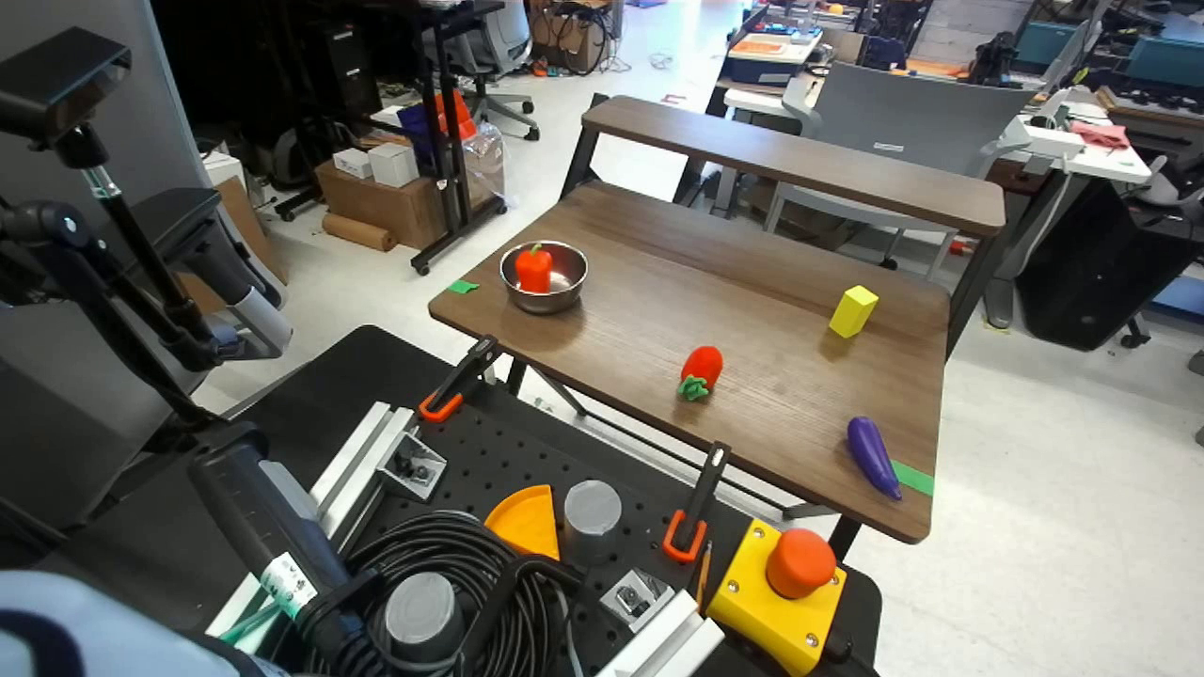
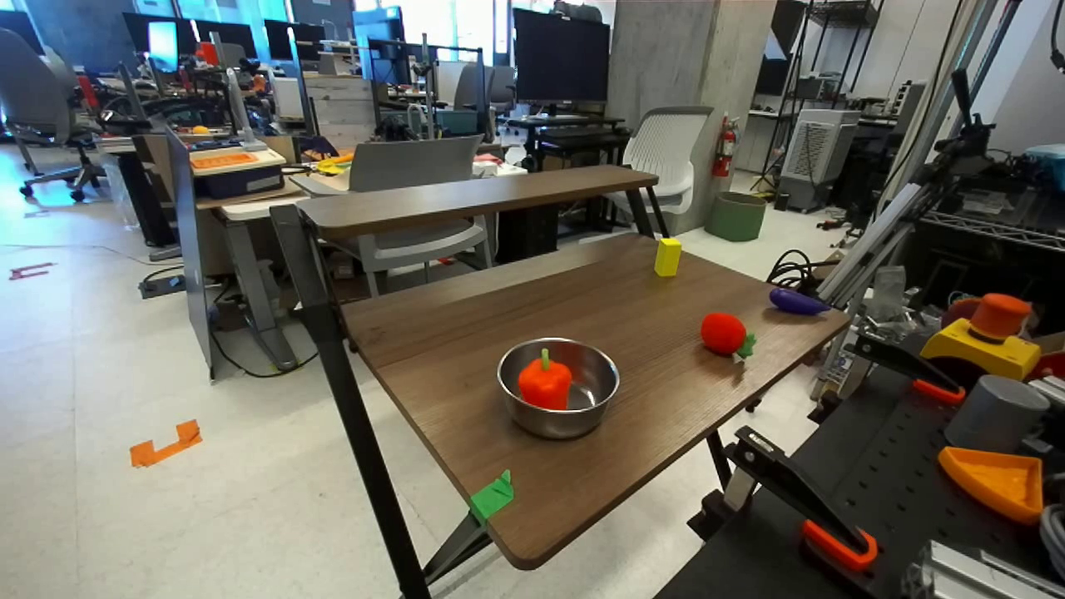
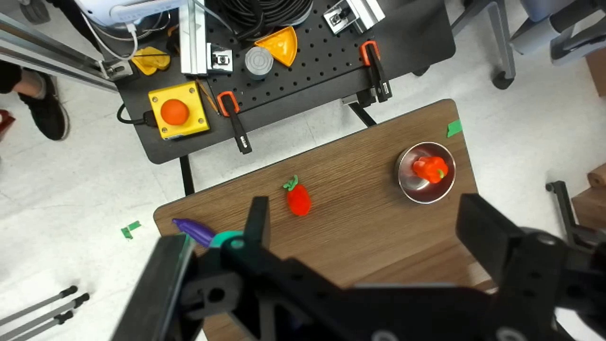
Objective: Pick up the red bell pepper from the pot and put it on the table
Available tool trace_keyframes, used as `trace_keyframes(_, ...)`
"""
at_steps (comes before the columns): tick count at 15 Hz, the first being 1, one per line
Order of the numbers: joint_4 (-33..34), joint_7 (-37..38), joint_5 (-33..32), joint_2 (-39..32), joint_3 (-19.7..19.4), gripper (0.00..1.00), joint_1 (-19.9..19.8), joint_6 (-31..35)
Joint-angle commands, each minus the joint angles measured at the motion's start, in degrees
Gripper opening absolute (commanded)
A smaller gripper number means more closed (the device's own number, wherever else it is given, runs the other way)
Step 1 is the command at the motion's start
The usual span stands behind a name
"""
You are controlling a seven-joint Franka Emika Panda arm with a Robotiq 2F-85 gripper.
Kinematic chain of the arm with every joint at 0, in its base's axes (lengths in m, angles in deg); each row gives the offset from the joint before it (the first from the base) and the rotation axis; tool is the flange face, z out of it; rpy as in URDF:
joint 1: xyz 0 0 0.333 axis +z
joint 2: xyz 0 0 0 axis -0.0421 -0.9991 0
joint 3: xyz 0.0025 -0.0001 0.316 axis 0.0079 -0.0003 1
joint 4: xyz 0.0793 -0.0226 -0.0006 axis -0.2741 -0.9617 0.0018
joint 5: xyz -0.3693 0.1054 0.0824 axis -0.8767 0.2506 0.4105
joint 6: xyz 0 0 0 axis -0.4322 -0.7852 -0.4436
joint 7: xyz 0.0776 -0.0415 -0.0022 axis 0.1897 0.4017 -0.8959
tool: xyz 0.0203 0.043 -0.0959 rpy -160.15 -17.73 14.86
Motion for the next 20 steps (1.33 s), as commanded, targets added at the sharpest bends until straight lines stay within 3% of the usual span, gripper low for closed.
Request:
trace_keyframes(1,3.88,1.75,-2.2,-5.2,5.41,1.0,1.46,1.14)
trace_keyframes(4,6.18,4.19,-4.74,-9.85,10.63,1.0,3.9,4.78)
trace_keyframes(11,6.54,12.79,-14.6,-22.84,20.57,1.0,12.11,22.03)
trace_keyframes(15,6.61,18.74,-19.5,-29.96,21.94,1.0,16.05,29.33)
trace_keyframes(20,7.26,21.32,-20.38,-37.54,21.1,1.0,19.15,34.53)
